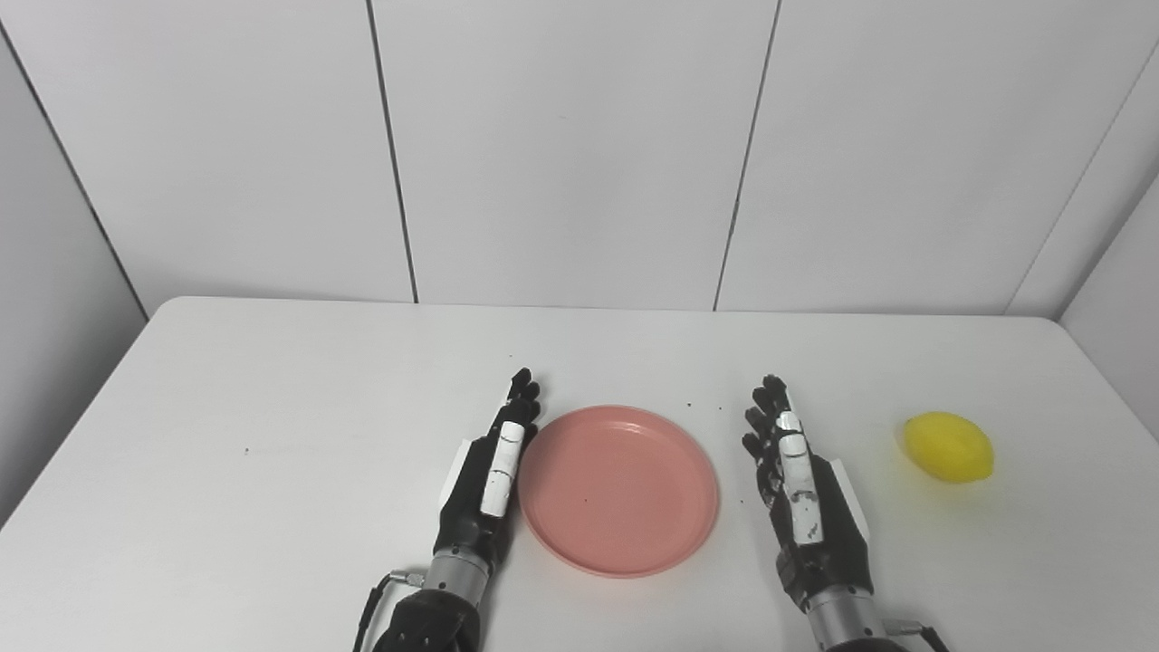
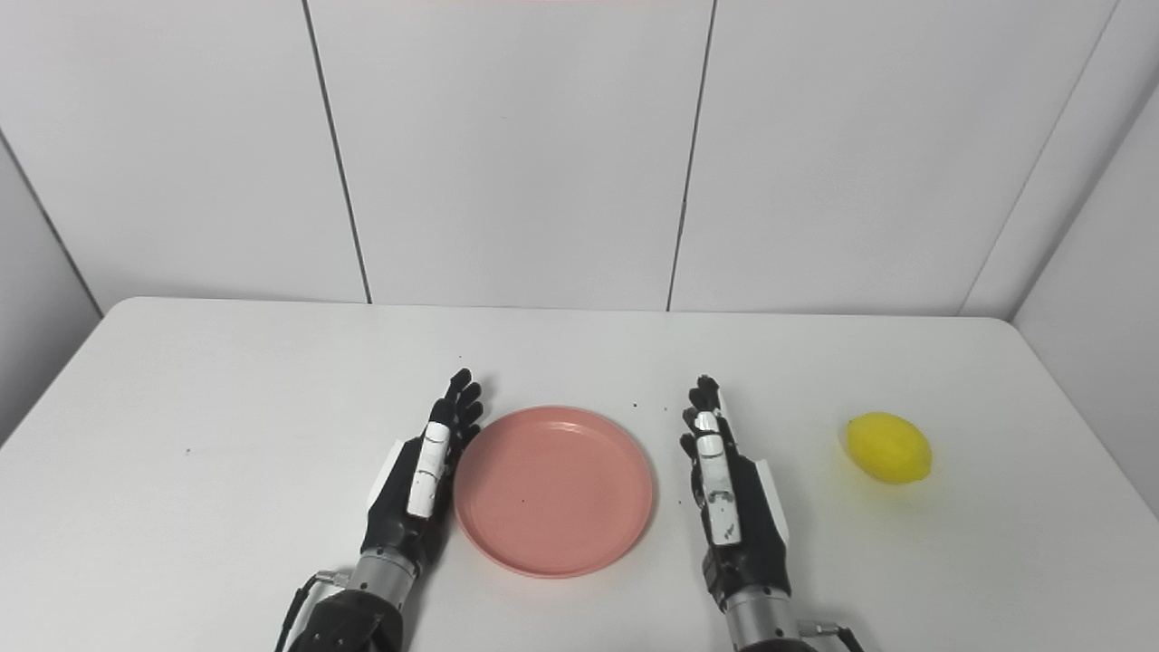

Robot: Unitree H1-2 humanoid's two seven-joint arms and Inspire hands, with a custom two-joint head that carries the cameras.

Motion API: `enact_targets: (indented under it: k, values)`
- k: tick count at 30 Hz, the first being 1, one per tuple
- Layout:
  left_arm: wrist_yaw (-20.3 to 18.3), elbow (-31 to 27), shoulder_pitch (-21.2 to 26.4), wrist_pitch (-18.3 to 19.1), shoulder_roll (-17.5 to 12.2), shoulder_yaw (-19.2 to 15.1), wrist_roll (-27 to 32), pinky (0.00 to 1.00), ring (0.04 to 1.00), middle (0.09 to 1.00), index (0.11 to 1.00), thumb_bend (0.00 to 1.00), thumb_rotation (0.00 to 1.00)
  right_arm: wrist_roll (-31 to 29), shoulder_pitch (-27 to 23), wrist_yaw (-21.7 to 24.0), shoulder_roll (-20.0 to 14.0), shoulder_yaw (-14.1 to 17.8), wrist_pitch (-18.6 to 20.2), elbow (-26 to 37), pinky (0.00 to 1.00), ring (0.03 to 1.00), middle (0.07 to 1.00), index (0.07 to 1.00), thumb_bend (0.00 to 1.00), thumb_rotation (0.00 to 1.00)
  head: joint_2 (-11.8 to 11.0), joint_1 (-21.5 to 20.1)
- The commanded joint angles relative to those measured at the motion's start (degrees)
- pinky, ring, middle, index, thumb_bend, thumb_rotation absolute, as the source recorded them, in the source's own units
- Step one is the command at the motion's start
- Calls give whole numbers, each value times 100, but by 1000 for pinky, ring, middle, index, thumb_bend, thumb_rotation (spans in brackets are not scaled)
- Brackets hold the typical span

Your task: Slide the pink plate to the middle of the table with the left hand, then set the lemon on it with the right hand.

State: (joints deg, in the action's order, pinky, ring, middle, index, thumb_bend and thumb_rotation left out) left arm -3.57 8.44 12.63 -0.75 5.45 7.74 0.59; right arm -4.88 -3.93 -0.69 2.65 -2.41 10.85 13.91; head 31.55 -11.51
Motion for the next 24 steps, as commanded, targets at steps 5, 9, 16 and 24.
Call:
enact_targets:
  k: [5,9,16,24]
  values:
    - [75,210,196,-581,-78,-84,-134,982,986,982,975,658,1000,314,-173,-61,-125,66,-213,194,1000,1000,985,980,743,1000,-5,-99]
    - [89,306,251,-720,-97,-178,-93,948,965,968,965,648,1000,925,-240,-265,-283,113,-452,196,1000,1000,991,983,753,993,9,-212]
    - [73,296,263,-689,-91,-319,-11,951,958,955,949,645,1000,2100,-371,-660,-645,218,-516,309,972,981,969,971,694,901,21,-377]
    - [84,384,279,-797,-80,-429,35,953,952,944,939,664,1000,2597,-514,-850,-1095,547,-511,191,909,927,922,934,688,523,40,-497]
